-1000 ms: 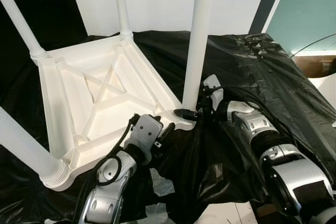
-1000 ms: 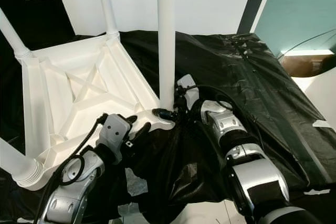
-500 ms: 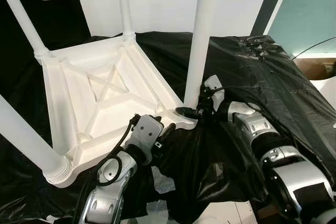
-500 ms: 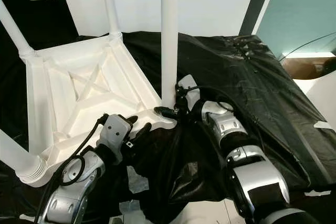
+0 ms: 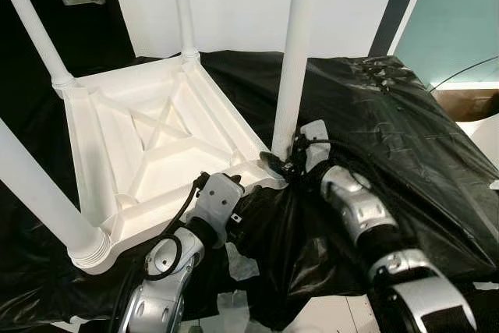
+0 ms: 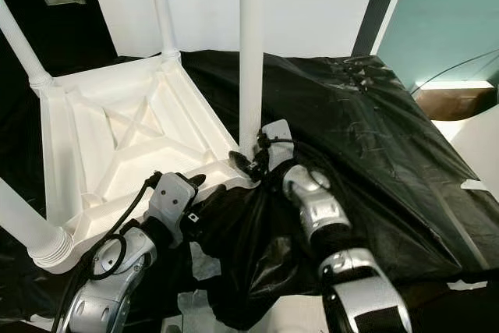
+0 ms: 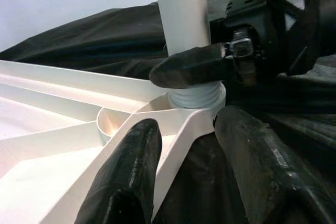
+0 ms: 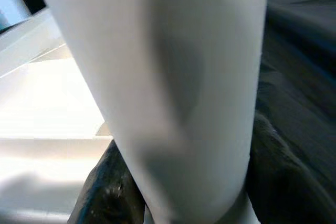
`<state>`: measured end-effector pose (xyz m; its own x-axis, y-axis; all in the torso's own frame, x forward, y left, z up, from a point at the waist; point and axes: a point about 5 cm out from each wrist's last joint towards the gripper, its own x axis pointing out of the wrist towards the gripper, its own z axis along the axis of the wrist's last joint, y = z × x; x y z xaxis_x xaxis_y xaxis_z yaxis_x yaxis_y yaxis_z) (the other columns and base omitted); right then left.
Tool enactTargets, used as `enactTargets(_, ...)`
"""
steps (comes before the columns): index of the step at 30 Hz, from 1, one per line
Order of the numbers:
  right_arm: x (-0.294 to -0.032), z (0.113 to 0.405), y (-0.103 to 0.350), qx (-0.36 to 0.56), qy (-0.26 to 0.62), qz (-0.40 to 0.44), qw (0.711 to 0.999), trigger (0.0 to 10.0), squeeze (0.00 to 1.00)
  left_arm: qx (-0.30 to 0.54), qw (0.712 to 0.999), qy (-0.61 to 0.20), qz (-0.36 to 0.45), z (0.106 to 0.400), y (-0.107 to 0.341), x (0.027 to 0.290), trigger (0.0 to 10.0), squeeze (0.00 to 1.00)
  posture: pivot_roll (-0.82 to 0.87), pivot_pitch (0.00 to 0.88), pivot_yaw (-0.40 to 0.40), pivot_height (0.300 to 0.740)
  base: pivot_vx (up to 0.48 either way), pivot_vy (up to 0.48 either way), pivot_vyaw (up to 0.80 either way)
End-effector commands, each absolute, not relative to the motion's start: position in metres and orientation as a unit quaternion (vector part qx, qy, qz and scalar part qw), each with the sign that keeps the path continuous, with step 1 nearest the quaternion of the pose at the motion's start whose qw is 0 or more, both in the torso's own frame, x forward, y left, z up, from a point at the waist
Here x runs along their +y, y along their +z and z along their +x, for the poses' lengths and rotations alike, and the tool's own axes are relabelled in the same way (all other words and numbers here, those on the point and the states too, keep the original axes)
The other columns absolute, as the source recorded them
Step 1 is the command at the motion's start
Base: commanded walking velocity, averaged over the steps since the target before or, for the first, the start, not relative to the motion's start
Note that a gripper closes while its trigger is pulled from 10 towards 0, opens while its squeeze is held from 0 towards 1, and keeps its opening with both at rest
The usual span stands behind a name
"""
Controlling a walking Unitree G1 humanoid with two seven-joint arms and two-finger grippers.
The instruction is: Building children table
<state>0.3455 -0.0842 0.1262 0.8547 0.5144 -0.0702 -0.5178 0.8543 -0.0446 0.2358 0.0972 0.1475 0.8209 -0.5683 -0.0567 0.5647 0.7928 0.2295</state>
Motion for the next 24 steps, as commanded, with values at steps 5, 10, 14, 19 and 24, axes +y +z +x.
enactTargets(5,-0.082,0.335,0.101,0.086,0.193,-0.036,0.977,0.0,0.0,-0.003,0.956,-0.271,0.114,0.236,0.146,0.098,10.0,0.0,0.14,0.047,-0.069,0.74,0.0,0.0,0.0)
enactTargets(10,-0.06,0.326,0.102,0.097,0.173,0.023,0.98,0.0,0.0,-0.003,0.956,-0.273,0.112,0.237,0.146,0.096,10.0,0.0,0.13,0.047,-0.071,0.74,0.0,0.0,0.0)
enactTargets(14,-0.056,0.323,0.107,0.091,0.18,0.033,0.979,0.0,0.0,-0.004,0.955,-0.274,0.113,0.237,0.146,0.095,10.0,0.0,0.13,0.049,-0.07,0.74,0.0,0.0,0.0)
enactTargets(19,-0.057,0.32,0.112,0.085,0.173,0.035,0.981,10.0,0.0,-0.004,0.955,-0.273,0.114,0.237,0.147,0.096,10.0,0.0,0.13,0.051,-0.071,0.74,0.0,0.0,0.0)
enactTargets(24,-0.062,0.321,0.118,0.073,0.165,0.024,0.983,10.0,0.28,-0.004,0.955,-0.274,0.115,0.238,0.147,0.097,10.0,0.0,0.13,0.05,-0.071,0.74,0.0,0.0,0.0)
